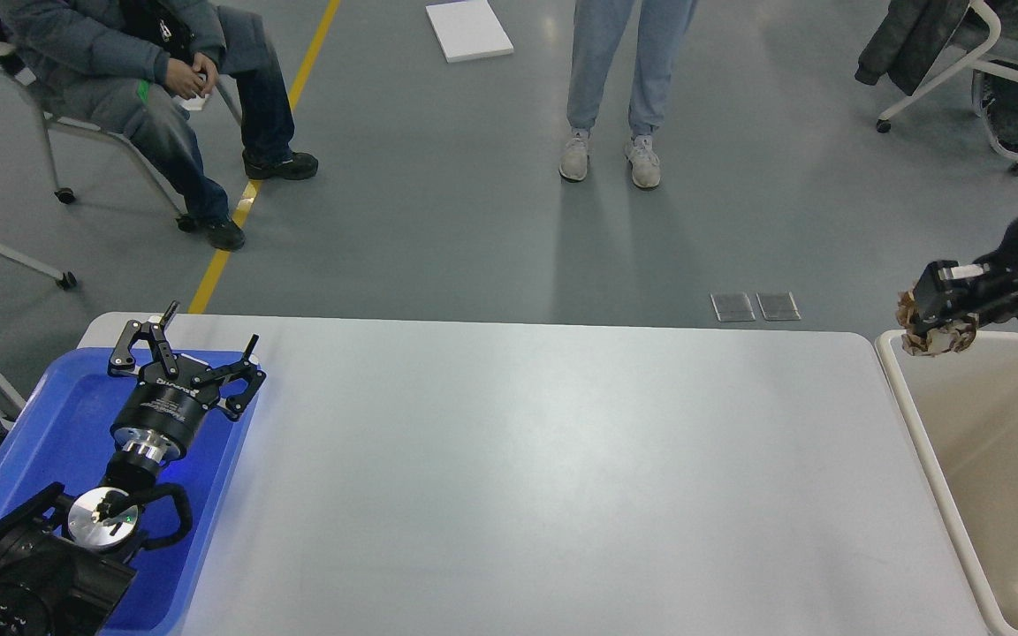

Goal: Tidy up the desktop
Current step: 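Lift the paper ball with the right gripper and carry it over the bin, then open the right gripper to drop the paper ball into the bin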

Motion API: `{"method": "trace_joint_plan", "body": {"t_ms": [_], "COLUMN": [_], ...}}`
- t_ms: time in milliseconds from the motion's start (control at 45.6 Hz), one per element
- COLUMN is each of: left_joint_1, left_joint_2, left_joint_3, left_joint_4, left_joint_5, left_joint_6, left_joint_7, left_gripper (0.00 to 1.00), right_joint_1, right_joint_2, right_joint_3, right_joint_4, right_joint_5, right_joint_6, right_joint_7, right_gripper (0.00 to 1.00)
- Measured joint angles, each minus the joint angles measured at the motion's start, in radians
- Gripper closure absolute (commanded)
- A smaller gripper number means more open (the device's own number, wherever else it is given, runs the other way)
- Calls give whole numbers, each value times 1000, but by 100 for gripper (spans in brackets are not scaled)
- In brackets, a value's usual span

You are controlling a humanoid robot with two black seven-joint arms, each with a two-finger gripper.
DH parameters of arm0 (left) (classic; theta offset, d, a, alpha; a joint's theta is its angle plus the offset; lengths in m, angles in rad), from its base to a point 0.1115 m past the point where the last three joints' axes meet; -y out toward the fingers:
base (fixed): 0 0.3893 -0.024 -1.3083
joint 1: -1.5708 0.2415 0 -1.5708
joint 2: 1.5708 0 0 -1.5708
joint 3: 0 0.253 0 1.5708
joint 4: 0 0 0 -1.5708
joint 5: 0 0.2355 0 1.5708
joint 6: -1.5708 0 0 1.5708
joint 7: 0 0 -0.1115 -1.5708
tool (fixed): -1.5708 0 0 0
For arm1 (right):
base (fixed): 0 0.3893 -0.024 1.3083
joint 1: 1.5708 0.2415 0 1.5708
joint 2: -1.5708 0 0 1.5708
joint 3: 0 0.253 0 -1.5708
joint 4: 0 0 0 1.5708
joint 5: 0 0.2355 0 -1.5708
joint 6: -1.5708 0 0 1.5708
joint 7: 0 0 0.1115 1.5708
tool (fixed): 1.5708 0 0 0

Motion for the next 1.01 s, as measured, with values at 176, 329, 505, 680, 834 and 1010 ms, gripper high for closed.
{"method": "trace_joint_plan", "body": {"t_ms": [176, 329, 505, 680, 834, 1010], "left_joint_1": [0, 0, 0, 0, 0, 0], "left_joint_2": [0, 0, 0, 0, 0, 0], "left_joint_3": [0, 0, 0, 0, 0, 0], "left_joint_4": [0, 0, 0, 0, 0, 0], "left_joint_5": [0, 0, 0, 0, 0, 0], "left_joint_6": [0, 0, 0, 0, 0, 0], "left_joint_7": [0, 0, 0, 0, 0, 0], "left_gripper": [0, 0, 0, 0, 0, 0], "right_joint_1": [87, 134, 147, 104, 15, -124], "right_joint_2": [-10, -13, -12, -10, -12, -24], "right_joint_3": [-13, -17, -19, -20, -12, 4], "right_joint_4": [30, 44, 50, 12, -97, -271], "right_joint_5": [0, -1, -1, -2, 2, 17], "right_joint_6": [23, 34, 40, 42, 43, 44], "right_joint_7": [-1, -1, -2, -3, -3, 1], "right_gripper": [100, 100, 100, 100, 100, 100]}}
